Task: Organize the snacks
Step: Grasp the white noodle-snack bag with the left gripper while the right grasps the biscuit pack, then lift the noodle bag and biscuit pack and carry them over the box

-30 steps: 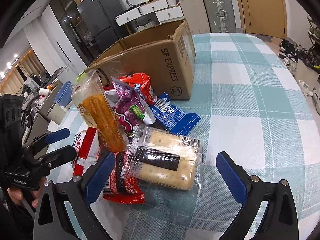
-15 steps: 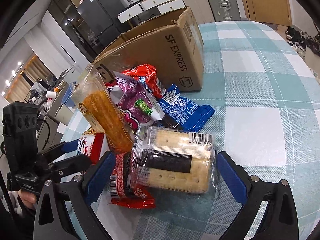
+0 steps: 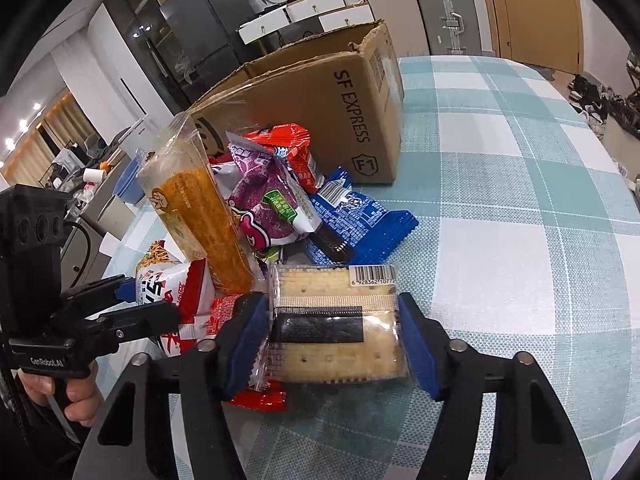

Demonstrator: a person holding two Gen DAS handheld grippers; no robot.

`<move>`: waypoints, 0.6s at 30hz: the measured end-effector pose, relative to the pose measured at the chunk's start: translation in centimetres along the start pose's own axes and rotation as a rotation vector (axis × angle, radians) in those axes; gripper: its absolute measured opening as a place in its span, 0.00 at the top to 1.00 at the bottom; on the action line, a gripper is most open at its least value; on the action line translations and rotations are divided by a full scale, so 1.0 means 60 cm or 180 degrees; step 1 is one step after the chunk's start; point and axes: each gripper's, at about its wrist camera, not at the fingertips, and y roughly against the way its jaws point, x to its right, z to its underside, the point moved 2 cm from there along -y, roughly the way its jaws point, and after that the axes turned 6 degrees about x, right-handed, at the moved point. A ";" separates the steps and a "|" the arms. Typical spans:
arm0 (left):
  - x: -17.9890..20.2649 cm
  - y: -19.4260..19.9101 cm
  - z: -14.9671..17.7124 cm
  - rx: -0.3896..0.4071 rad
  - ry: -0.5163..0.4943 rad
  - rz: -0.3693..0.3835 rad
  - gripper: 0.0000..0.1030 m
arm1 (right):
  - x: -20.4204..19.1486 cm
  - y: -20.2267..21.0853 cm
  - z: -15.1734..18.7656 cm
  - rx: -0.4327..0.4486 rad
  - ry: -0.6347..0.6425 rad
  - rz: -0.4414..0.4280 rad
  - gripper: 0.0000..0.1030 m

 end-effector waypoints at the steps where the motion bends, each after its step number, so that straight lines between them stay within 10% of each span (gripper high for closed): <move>1: 0.000 0.004 0.006 0.0007 0.0007 0.0012 0.40 | 0.000 0.001 0.001 0.0006 0.0006 -0.0003 0.40; 18: -0.019 0.058 0.000 0.0265 -0.0017 0.0014 0.46 | -0.005 0.040 -0.002 0.0271 -0.0025 -0.0092 0.41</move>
